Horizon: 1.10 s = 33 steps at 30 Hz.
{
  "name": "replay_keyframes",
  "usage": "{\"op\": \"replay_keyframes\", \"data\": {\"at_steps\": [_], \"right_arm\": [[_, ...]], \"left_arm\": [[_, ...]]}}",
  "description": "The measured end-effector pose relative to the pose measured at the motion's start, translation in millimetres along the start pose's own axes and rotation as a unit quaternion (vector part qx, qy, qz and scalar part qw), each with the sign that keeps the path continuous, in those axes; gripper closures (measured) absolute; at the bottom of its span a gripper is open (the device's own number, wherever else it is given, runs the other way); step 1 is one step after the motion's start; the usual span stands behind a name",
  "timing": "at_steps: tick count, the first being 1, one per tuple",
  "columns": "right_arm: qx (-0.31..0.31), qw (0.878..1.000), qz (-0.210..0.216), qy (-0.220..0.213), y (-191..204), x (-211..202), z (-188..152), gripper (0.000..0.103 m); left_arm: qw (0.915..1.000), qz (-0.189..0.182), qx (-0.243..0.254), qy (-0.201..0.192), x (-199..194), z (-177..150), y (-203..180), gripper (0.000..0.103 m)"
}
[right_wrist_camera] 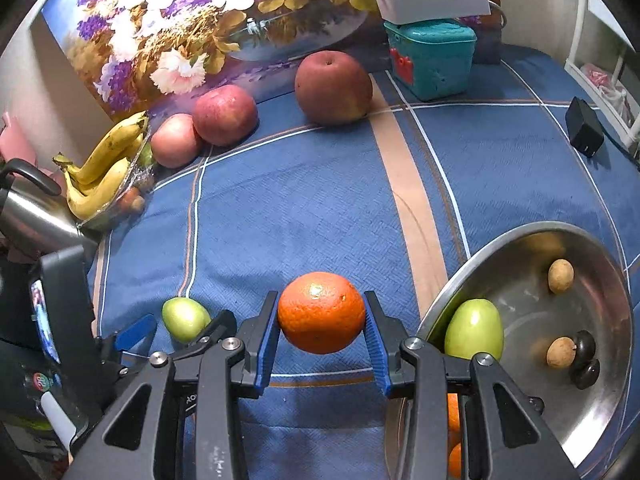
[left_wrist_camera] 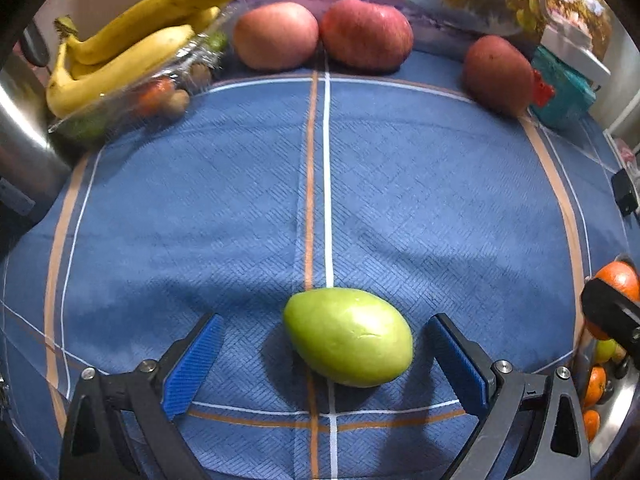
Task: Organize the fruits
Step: 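Close the left tool on the green pear while the right tool holds the tangerine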
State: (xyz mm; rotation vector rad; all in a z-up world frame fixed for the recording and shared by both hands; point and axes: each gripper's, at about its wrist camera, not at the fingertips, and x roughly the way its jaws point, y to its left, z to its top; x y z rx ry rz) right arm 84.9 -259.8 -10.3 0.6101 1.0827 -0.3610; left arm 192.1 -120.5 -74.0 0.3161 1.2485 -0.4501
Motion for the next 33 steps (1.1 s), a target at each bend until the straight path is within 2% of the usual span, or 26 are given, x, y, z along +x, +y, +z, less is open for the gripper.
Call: {"op": "replay_keyframes", "data": {"at_steps": [4,6,10,15,19,21,23,26,28,30,31,33], "right_arm": [[0.01,1.0,0.009,-0.003,-4.2,-3.3,1.0,0.061],[0.015,1.0,0.013,-0.005,-5.8,-4.9,1.7,0.061],[0.024,0.999,0.022,-0.008,-9.1,-8.5,2.4,0.061],[0.031,0.999,0.031,-0.011,-11.8,-11.1,3.3,0.062],[0.037,0.999,0.035,-0.013,-14.6,-12.5,4.1,0.061],[0.04,0.998,0.037,-0.013,-15.7,-12.3,4.2,0.061],[0.043,0.998,0.039,-0.012,-16.3,-11.9,4.1,0.061],[0.045,0.998,0.041,-0.012,-17.0,-11.9,4.8,0.061],[0.047,0.998,0.042,-0.013,-17.8,-12.2,5.2,0.061],[0.048,0.998,0.044,-0.013,-18.7,-12.7,5.1,0.061],[0.047,0.998,0.045,-0.012,-18.9,-12.8,4.8,0.061],[0.046,0.998,0.045,-0.012,-18.5,-13.5,4.7,0.062]], "left_arm": [[0.9994,0.002,0.033,0.008,4.3,4.0,-6.9,0.0],[0.9993,-0.007,0.031,0.018,6.0,8.2,-6.1,0.0],[0.9993,-0.001,0.029,0.022,8.1,13.0,-7.0,0.0],[0.9971,-0.008,0.058,0.047,10.5,19.7,-8.9,0.0],[0.9959,0.004,0.065,0.062,12.4,28.6,-15.3,0.0],[0.9951,0.008,0.079,0.059,10.2,30.9,-21.2,0.005],[0.9935,-0.002,0.1,0.055,5.6,32.2,-29.4,0.02],[0.9905,-0.003,0.126,0.056,2.3,34.0,-39.0,0.028],[0.9902,0.001,0.128,0.056,1.7,36.5,-43.3,0.03],[0.9896,0.009,0.134,0.052,-0.4,38.3,-45.6,0.036],[0.9893,0.013,0.137,0.048,-1.7,37.2,-46.0,0.043],[0.9888,0.015,0.14,0.048,-4.0,38.0,-46.2,0.046]]}}
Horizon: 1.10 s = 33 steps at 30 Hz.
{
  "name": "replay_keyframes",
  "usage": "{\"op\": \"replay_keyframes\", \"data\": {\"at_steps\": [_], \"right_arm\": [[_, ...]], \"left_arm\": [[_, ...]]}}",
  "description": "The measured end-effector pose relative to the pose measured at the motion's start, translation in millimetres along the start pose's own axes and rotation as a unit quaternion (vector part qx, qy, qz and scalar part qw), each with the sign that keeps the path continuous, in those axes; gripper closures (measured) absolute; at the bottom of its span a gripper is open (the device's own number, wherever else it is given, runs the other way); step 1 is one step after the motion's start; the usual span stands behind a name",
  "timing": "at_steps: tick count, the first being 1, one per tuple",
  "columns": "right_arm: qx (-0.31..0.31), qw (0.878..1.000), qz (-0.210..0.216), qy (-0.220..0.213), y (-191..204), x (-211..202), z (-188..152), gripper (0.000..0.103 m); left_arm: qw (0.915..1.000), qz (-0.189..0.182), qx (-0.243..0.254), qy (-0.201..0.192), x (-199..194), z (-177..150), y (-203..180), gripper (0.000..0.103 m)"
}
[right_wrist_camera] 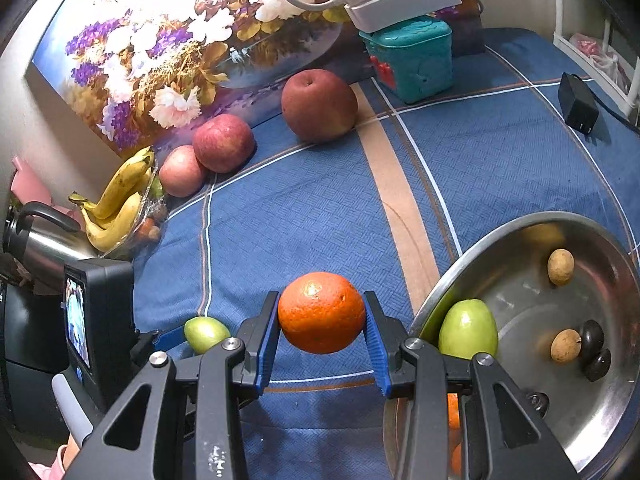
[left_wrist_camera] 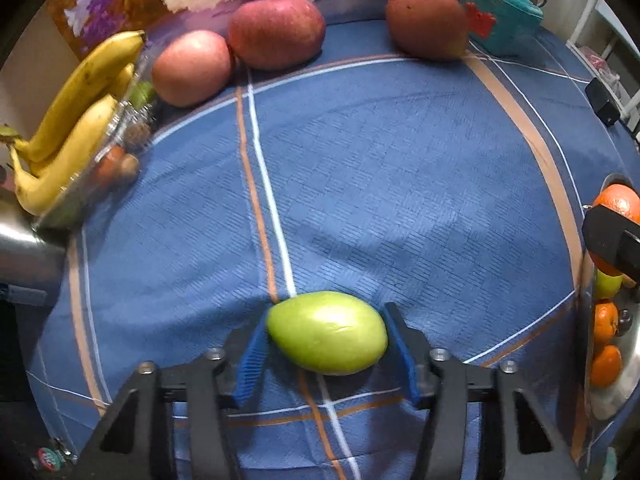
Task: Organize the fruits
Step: 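Close the left tool on the green pear while the right tool holds the tangerine, then carry the pear and tangerine in both tools over the steel plate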
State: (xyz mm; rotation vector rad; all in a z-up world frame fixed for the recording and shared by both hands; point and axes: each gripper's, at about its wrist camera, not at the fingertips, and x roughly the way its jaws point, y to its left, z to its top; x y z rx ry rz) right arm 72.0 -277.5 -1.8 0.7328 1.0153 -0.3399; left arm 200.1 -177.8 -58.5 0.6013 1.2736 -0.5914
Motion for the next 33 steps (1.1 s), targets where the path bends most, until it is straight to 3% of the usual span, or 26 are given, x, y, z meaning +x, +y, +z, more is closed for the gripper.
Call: {"op": "replay_keyframes", "data": {"at_steps": [7,14,25,33], "right_arm": [[-0.004,1.0,0.0,0.001,-0.3,-1.3,-0.2,0.062],[-0.019,1.0,-0.006,0.005,4.1,-3.9,-3.6,0.061],[-0.026,1.0,-0.003,0.013,4.4,-20.8,-18.6,0.061],[-0.015,1.0,-0.005,0.016,-8.7,-36.6,-34.8,0.061]], "left_arm": [[0.9988,-0.03,-0.037,0.006,3.7,-0.5,16.3,0.046],[0.9964,-0.053,-0.066,0.004,-9.1,-21.1,14.9,0.046],[0.9796,-0.12,-0.159,-0.022,-45.9,-52.9,28.6,0.046],[0.9645,-0.152,-0.21,-0.054,-80.6,-82.2,2.2,0.046]]}}
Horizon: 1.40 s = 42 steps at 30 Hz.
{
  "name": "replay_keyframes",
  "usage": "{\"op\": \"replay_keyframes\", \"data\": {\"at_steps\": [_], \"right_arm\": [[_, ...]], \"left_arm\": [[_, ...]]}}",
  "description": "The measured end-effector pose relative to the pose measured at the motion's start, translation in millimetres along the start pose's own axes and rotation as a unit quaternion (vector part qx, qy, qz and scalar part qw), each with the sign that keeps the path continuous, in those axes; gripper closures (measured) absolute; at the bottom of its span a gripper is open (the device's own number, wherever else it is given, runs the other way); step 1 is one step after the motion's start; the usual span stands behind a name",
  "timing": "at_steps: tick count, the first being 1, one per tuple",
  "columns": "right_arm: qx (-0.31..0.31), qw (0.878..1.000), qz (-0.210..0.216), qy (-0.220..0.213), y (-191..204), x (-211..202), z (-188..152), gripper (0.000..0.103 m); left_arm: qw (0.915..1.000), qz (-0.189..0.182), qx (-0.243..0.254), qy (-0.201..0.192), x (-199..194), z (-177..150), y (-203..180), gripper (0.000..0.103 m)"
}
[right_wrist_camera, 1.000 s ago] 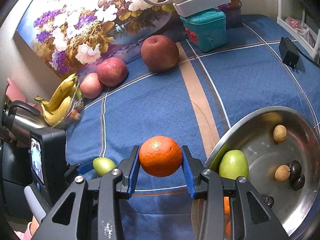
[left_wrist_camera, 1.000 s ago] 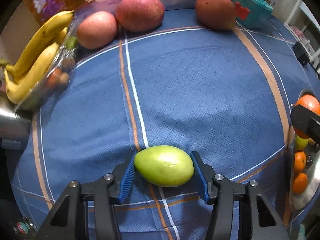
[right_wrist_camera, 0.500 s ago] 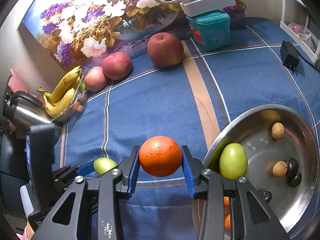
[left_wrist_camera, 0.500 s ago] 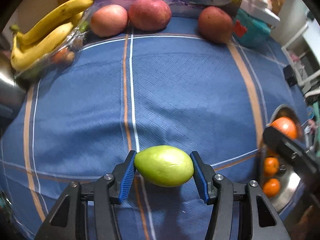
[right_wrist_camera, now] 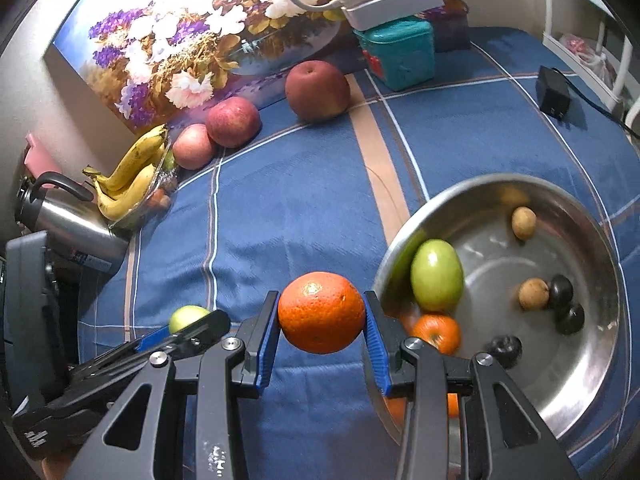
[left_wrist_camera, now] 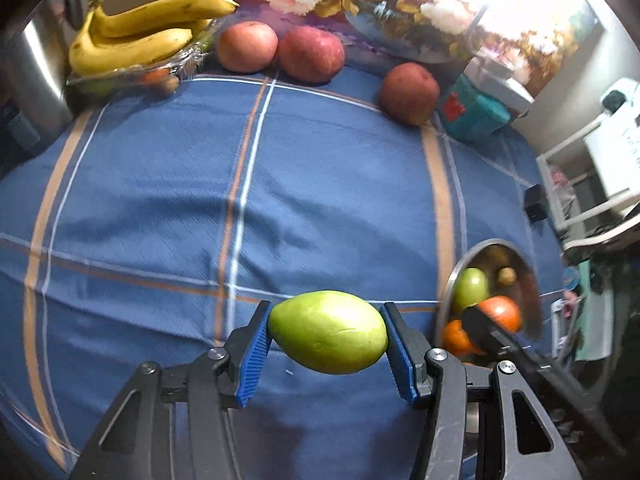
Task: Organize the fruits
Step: 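Carry the pear and tangerine in both tools over the steel plate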
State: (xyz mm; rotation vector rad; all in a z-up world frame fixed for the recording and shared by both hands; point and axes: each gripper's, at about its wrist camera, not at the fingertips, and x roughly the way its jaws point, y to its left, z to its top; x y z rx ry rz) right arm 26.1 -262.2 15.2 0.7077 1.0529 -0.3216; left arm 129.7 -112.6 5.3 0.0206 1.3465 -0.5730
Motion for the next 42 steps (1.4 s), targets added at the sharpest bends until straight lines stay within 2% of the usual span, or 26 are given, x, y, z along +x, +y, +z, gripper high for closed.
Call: {"op": "replay_keyframes", "data": {"at_steps": [8,12,23,32,38,42], "right_arm": [[0.007,0.999,-0.035,0.013,-28.4,-9.8,-20.4,0.061],[0.015,0.998,-0.059,0.026,-48.6,-13.9,-33.4,0.061],[0.031,0.992,-0.116,0.042,-109.0,-22.9,-61.6,0.061],[0.057,0.989,-0.114,0.068,-140.3,-13.8,-71.1,0.061],[0.057,0.989,-0.12,0.07,-140.3,-9.7,-70.9,0.061],[0.058,0.99,-0.115,0.064,-136.9,-7.0,-75.4,0.061]], "left_arm": [[0.9974,-0.037,-0.053,-0.031,-11.9,-34.6,-16.3,0.046],[0.9977,-0.041,-0.041,-0.035,-7.4,-47.3,-41.0,0.046],[0.9987,-0.045,0.023,-0.006,30.2,-62.4,-100.7,0.046],[0.9985,-0.028,0.047,0.002,47.2,-61.5,-117.3,0.046],[0.9988,-0.026,0.041,0.007,46.2,-62.9,-111.0,0.045],[0.9986,-0.038,0.037,0.003,41.2,-63.6,-108.0,0.042]]}}
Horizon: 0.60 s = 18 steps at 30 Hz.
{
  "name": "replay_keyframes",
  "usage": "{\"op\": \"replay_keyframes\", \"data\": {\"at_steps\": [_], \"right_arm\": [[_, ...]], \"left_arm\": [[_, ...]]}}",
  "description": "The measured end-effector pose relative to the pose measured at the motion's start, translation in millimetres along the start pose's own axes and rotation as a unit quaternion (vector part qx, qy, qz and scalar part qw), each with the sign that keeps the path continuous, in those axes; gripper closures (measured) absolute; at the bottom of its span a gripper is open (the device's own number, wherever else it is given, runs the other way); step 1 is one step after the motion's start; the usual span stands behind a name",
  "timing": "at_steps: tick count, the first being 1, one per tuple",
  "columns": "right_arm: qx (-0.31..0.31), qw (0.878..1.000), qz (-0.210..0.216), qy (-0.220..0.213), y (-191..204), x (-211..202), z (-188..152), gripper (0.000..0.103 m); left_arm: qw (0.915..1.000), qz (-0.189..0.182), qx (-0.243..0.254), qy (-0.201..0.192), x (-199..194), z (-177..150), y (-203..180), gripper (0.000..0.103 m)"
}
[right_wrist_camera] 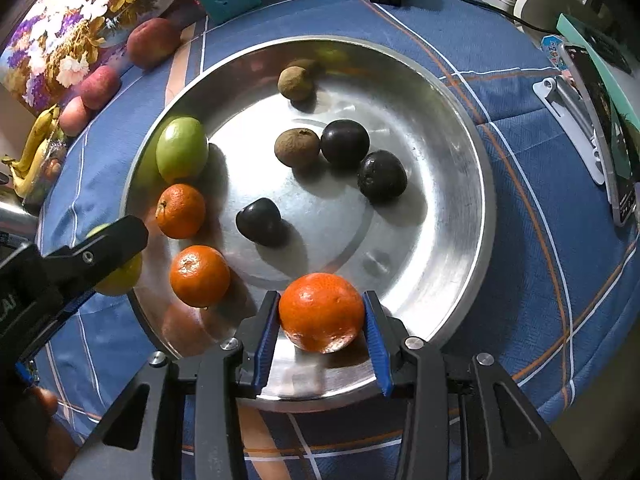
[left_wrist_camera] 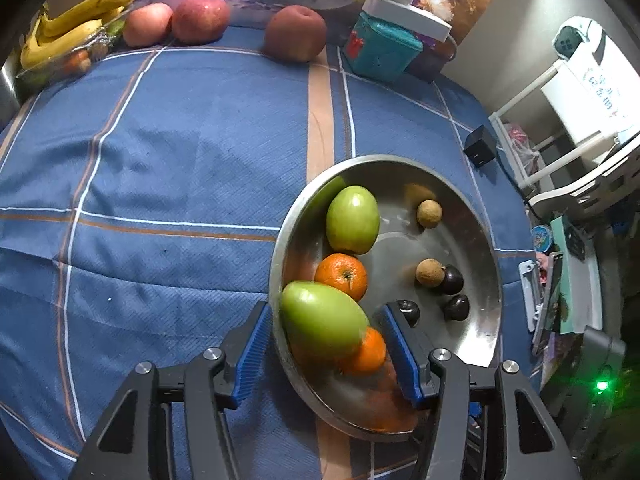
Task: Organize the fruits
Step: 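Carry the pear and tangerine in both tools over the steel plate, then open both tools to drop the pear and tangerine into the plate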
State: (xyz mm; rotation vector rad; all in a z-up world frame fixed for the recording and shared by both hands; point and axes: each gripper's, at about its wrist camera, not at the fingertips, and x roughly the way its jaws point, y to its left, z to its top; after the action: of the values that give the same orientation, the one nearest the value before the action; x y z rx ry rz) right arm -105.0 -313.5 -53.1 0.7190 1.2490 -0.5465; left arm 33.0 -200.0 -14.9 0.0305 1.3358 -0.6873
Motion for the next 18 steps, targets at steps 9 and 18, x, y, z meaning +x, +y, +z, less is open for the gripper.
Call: {"op": "replay_keyframes", "data": {"at_steps": [9,18], "right_arm": [[-0.011,1.0,-0.004,-0.023,-2.3,-10.3,-13.4,0.053],[-0.026,0.998,0.02,-0.05,4.3,-21.6,-31.4,0.039]], "left_arm": [[0.9992,0.027,-0.013,-0.026,-21.1,-8.2,17.6,0.033],[0.9864,0.153,-0.003,-0.06,-49.2,-25.2,51.0,0.024]]}}
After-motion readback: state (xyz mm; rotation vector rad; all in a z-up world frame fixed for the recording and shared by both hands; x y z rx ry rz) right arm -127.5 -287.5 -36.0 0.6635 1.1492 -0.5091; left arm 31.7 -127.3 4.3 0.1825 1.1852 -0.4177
